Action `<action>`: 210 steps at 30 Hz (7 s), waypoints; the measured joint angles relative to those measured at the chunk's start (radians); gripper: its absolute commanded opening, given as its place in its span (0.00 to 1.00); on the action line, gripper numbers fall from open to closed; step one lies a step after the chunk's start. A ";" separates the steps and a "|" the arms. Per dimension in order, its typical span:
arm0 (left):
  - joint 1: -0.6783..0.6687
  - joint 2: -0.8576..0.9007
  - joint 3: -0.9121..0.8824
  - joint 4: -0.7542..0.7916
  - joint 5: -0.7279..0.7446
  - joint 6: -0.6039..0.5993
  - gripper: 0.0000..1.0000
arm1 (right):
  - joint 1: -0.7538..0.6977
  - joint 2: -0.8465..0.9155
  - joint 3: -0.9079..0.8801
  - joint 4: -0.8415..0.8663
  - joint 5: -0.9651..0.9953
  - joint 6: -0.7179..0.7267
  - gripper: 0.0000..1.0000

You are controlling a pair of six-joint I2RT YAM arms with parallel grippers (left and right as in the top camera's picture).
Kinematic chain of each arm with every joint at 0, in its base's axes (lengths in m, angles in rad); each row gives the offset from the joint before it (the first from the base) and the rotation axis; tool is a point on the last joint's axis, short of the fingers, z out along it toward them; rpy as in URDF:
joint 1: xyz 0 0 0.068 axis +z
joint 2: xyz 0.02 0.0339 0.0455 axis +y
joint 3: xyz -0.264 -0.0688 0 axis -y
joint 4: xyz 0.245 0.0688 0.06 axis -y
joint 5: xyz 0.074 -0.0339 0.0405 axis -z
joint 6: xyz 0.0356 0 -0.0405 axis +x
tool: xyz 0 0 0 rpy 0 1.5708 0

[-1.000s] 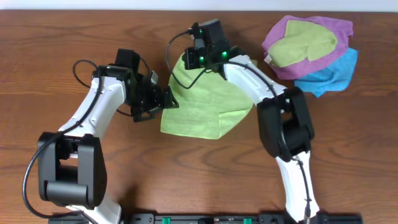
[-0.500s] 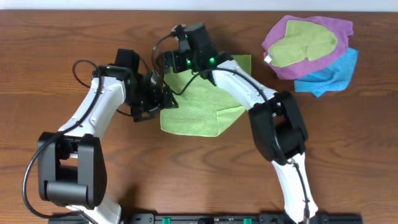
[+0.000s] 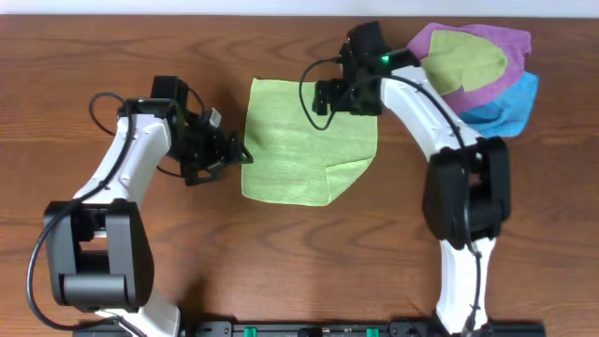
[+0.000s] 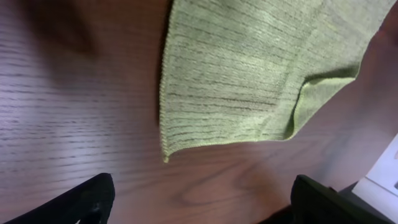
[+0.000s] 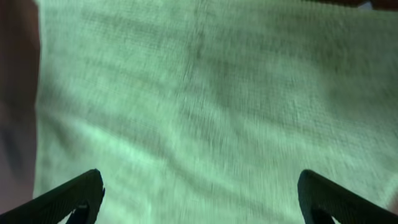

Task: Fold the cloth
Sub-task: 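Pull the towel's right side outward with the right gripper to flatten, then release the towel and move the right gripper to its lower right edge, then grasp the towel's bottom corners with both grippers, then lift the bottom edge with both grippers and fold it up over the top edge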

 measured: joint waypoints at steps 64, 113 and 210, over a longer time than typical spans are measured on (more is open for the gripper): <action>0.050 -0.016 0.000 -0.053 0.028 0.010 0.85 | 0.003 -0.337 -0.287 -0.434 0.098 -0.131 0.99; -0.098 -0.110 -0.485 0.756 0.056 -0.404 0.98 | -0.178 -0.970 -1.143 0.240 -0.238 0.124 0.99; -0.047 -0.252 -0.493 0.744 0.174 -0.398 0.06 | -0.024 -0.929 -1.271 0.898 -0.029 0.333 0.01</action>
